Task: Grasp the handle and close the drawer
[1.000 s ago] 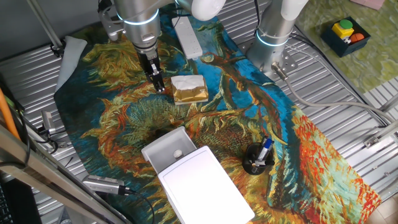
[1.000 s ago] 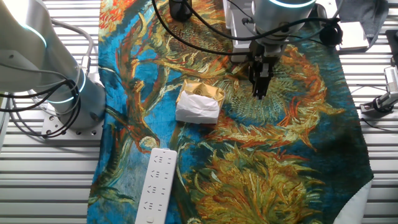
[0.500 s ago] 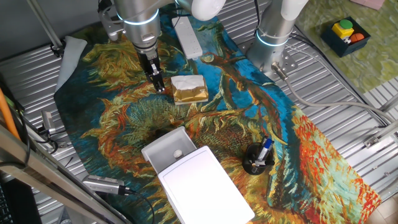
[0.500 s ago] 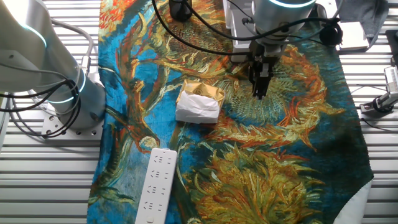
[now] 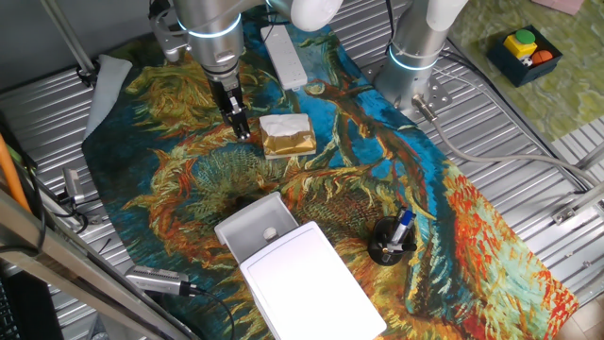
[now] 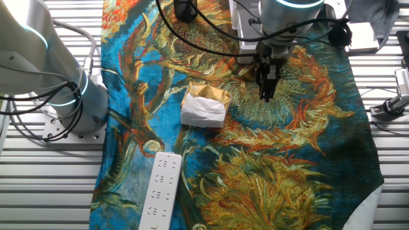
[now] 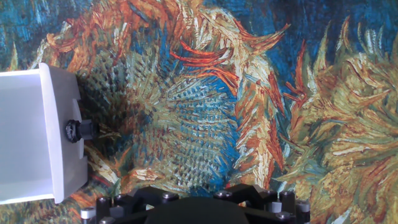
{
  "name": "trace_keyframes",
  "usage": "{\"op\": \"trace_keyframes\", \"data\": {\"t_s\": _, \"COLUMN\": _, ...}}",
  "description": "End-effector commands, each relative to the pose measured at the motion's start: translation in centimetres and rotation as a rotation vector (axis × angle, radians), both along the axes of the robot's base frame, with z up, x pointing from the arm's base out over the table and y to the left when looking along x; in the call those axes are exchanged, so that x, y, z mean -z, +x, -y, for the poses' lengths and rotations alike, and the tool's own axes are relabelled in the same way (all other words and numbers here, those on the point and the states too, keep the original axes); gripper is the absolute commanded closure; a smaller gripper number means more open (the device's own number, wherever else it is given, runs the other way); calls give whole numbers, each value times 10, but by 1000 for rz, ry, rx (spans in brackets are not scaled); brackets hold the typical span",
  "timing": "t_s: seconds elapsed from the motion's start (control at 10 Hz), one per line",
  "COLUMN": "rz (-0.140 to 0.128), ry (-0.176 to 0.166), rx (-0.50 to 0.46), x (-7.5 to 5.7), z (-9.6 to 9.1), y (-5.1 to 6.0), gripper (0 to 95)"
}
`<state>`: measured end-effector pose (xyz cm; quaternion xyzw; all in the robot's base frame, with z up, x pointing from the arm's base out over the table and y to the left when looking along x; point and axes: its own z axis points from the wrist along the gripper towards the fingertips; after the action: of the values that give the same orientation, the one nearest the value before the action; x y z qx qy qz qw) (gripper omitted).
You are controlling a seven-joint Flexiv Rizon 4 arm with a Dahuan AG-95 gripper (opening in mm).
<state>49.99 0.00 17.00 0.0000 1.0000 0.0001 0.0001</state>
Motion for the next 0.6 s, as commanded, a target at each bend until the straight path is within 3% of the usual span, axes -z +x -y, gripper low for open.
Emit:
{"op": "trace_keyframes", "data": {"t_s": 0.1, "rz": 0, "ry": 0, "rx": 0, "x": 0, "z": 0, "y": 0, "gripper": 0}}
{"op": "trace_keyframes", "data": {"t_s": 0.2, "rz": 24, "ry": 21, "rx": -13, "x": 0, "z": 0, "y": 0, "gripper": 950}}
{"op": "trace_keyframes", "data": {"t_s": 0.6, "rz": 24, "ry": 15, "rx": -13, "x": 0, "z": 0, "y": 0, "gripper": 950}}
